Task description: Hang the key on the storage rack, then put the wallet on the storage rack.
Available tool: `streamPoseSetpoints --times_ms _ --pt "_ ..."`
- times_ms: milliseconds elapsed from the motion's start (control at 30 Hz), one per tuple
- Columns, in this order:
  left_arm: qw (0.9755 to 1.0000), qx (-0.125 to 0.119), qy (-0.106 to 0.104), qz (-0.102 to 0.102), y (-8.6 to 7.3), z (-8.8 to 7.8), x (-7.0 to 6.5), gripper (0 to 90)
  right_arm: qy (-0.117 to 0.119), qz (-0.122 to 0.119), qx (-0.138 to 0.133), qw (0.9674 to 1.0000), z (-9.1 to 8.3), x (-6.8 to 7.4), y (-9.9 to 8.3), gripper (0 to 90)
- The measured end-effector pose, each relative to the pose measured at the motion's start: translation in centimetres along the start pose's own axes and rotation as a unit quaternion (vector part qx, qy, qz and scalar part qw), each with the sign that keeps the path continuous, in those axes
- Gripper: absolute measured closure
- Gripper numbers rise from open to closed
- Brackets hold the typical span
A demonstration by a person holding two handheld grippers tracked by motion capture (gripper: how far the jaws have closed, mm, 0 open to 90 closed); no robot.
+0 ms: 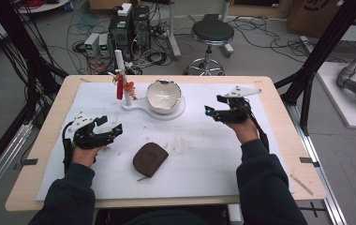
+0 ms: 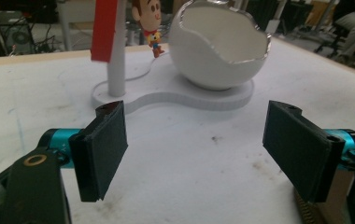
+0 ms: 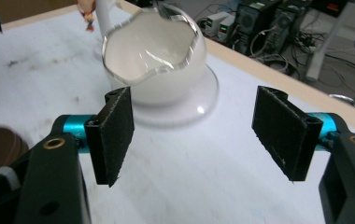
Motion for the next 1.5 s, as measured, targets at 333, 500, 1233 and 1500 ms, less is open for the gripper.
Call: streamPoseSetpoints --times_ms 333,500,1233,1500 --pt "0.9994 0.020 -0.028 0.004 -0.9 0.8 -2.0 21.1 -0.039 0.021 0.004 0.9990 -3.0 -1.3 -5.7 26.4" --pt "0.9992 0.026 -0.030 0.005 -1.1 0.8 -2.0 21.1 -0.051 0.036 0.002 0.9980 -3.4 -2.1 -6.1 26.2" --pt "0.9890 0.106 -0.101 0.022 -3.8 2.1 -6.0 21.1 -0.022 0.047 0.021 0.9985 -2.9 -1.0 -6.9 25.8" --pt "0.9796 0.151 -0.130 0.024 -5.4 2.7 -8.0 21.1 -0.004 0.042 0.023 0.9988 -2.2 -0.3 -7.1 25.8"
Point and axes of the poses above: each handheld gripper's, and its own axes: z roughly forward along the jaws, y roughly out of its top, x roughly to its left, the point moved 10 cm from there along z, roughly forward along the jaws, and after that the axes turned 9 degrees about -z, right-handed, at the moved point
